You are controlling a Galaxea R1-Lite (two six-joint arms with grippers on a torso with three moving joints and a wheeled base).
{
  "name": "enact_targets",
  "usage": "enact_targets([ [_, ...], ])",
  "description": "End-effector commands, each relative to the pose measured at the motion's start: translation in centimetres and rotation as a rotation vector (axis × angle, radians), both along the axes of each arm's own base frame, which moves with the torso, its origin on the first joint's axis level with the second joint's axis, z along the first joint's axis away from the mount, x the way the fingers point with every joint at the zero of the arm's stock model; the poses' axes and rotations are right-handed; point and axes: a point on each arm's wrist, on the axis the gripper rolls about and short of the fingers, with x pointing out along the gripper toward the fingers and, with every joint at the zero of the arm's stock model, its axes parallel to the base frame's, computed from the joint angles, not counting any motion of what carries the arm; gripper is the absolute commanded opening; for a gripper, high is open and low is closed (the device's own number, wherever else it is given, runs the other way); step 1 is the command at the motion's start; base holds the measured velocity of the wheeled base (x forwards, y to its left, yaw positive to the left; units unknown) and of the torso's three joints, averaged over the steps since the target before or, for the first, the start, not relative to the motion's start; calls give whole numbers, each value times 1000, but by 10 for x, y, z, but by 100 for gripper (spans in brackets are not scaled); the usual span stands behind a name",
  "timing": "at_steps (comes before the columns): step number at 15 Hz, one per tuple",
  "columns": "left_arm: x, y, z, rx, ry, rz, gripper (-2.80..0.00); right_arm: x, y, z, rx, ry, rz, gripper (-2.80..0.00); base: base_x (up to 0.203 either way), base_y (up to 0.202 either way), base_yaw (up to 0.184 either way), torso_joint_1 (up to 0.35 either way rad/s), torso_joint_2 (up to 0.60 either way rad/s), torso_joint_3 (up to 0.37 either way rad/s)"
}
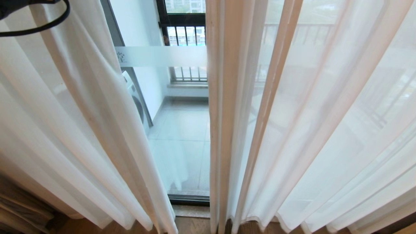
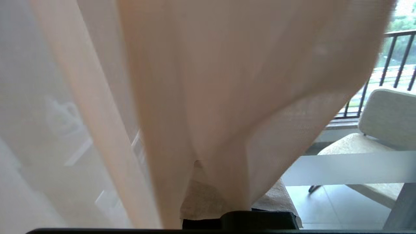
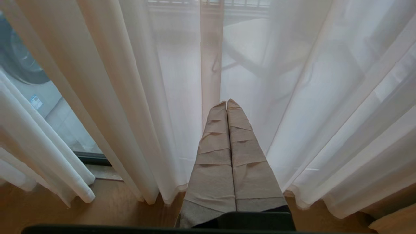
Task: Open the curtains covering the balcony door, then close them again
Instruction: Pull the inner curtains open on both sides
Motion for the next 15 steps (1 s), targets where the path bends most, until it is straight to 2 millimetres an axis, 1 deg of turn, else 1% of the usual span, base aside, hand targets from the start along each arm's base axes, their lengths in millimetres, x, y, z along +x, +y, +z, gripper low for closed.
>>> enact_targets([
  [1,-3,0,2,0,-8,2,-280,0,0,0,-1,-1,1,-280,1,142,-12,-1,1,-2],
  [8,-8,1,2,0,-8,2,-280,0,0,0,-1,-1,1,-280,0,189,0,3,2,1],
  [15,-9,1,1,-1,-8,1,-280,0,0,0,-1,-1,1,-280,0,190,0,1,1,3],
])
